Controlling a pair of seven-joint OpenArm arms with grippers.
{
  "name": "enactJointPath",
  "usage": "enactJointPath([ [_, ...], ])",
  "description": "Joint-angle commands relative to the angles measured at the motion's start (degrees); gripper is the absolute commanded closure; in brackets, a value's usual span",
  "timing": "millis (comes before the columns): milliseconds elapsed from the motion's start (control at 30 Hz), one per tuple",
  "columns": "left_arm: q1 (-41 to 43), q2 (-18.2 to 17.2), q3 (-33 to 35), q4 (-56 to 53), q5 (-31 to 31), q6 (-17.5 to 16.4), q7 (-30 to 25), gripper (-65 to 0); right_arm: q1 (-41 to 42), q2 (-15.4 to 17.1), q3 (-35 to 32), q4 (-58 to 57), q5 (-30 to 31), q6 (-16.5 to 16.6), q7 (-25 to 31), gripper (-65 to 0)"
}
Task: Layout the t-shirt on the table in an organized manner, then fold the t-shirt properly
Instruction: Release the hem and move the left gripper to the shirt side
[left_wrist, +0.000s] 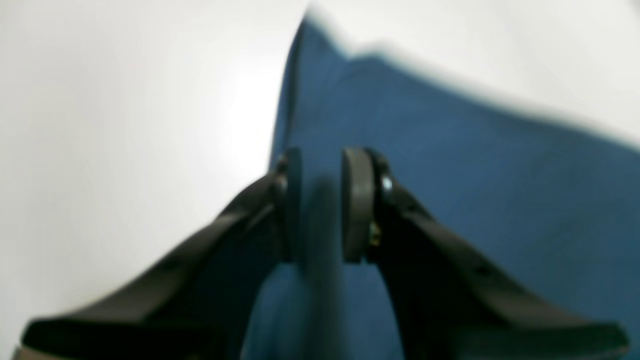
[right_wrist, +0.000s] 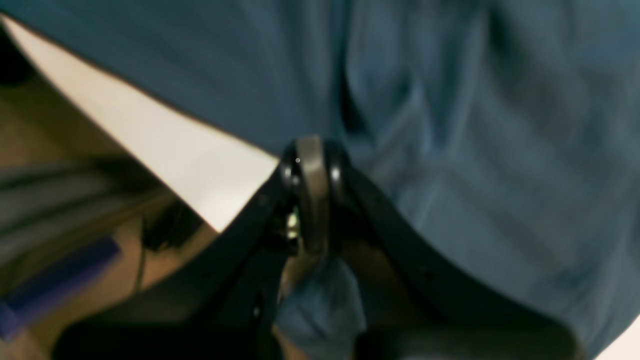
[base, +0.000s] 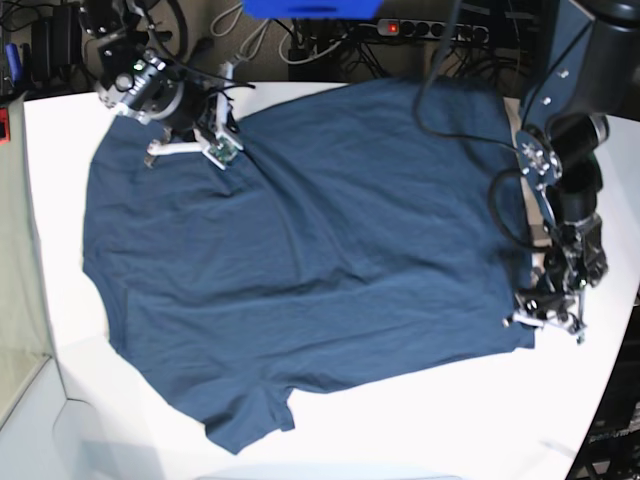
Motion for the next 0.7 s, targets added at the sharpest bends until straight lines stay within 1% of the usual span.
enactJointPath([
  [0, -3.3, -0.8, 0.0, 2.7, -0.8, -0.6, -1.3, -14.3, 0.3, 0.0, 0.2, 1.8, 0.3, -0.2, 0.8, -0.2],
  [67, -3.8, -0.7, -0.3, 6.5, -0.8, -0.7, 3.0, -14.3, 0.3, -0.8, 0.3, 2.8, 0.3, -0.2, 0.8, -0.2],
  [100, -4.0, -0.2, -0.3, 9.2, -1.1, -0.7, 6.7, -14.3, 0.3, -0.9, 0.3, 2.8, 0.2, -0.2, 0.8, -0.2],
  [200, -2.6, 0.9, -0.3, 18.0, -4.7, -0.7, 18.0, -14.3, 0.8, -1.0, 0.4, 2.8, 0.1, -0.2, 0.7, -0.2],
  [300, 3.9, 2.7, -0.3, 29.1, -9.5, -0.7, 30.7, -14.1, 1.0, -0.9, 0.5, 2.7, 0.1, -0.2, 0.7, -0.2],
  [367, 9.5, 4.7, -0.3, 36.0, -12.3, -0.7, 36.5, -14.1, 1.8, -0.9, 1.3, 2.7, 0.0, -0.3, 0.7, -0.2],
  [433, 15.4, 7.1, 0.1, 42.7, -14.7, -0.7, 39.1, -14.1, 2.6, -0.9, 3.2, 2.6, 0.1, -0.3, 0.7, -0.2],
  [567, 25.5, 11.7, 0.2, 52.8, -15.8, -0.7, 39.8, -14.1, 4.8, -0.9, 5.9, 2.5, 0.1, -0.3, 0.7, -0.2],
  [667, 29.2, 12.2, 0.2, 53.5, -15.8, -0.7, 38.6, -14.1, 6.6, -0.8, 8.1, 1.9, 0.1, -0.3, 0.7, -0.2],
])
